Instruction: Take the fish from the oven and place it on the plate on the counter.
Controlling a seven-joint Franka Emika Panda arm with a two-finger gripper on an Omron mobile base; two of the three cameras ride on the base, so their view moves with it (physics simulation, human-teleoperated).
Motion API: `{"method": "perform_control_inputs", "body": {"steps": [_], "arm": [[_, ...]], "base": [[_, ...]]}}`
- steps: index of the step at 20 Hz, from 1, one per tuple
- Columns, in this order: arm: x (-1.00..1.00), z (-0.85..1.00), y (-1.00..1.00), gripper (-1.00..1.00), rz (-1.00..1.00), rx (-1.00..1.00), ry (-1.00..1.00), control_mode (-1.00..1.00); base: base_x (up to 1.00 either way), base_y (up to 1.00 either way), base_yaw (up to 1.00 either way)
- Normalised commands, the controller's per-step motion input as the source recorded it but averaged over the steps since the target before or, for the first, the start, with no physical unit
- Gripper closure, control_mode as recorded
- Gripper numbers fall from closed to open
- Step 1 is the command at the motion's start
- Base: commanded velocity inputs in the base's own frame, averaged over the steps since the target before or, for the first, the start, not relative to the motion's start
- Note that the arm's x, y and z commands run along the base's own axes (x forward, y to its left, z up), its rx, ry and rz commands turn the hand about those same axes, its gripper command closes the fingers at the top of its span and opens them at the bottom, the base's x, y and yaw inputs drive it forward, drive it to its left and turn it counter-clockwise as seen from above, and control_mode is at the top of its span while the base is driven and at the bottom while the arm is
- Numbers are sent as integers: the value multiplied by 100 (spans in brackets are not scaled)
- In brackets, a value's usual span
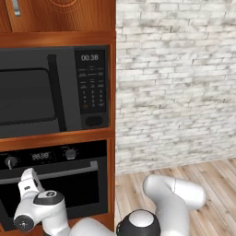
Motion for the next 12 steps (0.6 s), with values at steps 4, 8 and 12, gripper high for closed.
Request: {"method": "perform_control_inputs", "body": {"steps": [4,8,12], "arm": [[29,-32,0,-100,-2,0,1,-100],[47,-25,0,-100,0,0,0,-100],[48,-30,0,-100,0,0,0,-100]], "base": [[0,0,0],[0,0,0],[0,0,0]]}}
